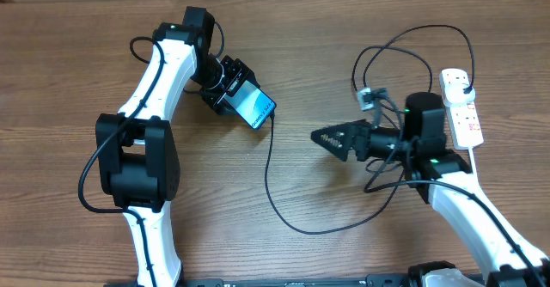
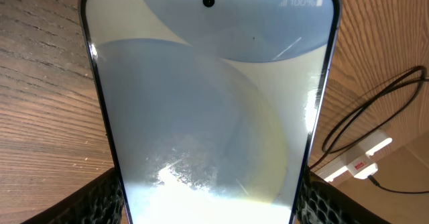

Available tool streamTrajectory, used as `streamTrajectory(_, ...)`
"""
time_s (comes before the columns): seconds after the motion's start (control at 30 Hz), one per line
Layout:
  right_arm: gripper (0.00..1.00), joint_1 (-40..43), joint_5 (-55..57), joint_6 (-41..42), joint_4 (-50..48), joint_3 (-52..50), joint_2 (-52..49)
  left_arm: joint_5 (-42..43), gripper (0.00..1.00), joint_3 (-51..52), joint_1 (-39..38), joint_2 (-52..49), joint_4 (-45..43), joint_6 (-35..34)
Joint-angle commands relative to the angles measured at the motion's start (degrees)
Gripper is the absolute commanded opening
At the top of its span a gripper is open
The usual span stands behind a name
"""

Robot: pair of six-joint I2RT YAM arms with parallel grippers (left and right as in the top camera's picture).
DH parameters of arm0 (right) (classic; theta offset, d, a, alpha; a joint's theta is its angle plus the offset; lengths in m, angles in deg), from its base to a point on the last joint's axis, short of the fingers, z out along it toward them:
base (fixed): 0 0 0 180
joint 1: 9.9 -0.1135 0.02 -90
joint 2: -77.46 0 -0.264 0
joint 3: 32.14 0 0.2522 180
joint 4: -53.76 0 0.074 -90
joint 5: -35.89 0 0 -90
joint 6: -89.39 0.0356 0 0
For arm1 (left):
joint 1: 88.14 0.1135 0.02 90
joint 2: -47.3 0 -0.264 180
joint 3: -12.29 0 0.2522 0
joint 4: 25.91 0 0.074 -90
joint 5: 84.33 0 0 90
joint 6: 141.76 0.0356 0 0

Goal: Plug charger to phone and switch on socket
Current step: 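Move the right gripper toward the phone's bottom edge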

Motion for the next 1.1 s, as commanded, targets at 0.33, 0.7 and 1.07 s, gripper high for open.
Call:
streamTrajectory(0.33,1.0,-6.19,13.46,18.49,-4.37,1.75,-1.2,3.28,0.36,-1.92,-0.37,-0.11,-0.04,-1.07)
streamTrajectory(0.7,0.86,-19.52,37.62,30.4,-3.06,1.75,-1.36,4.57,0.35,-1.92,-0.39,-0.11,0.0,-1.09)
streamTrajectory(1.07,0.8,-21.99,41.75,32.68,-5.46,1.75,-3.78,4.76,0.36,-1.92,-1.11,-0.11,-0.02,-1.07)
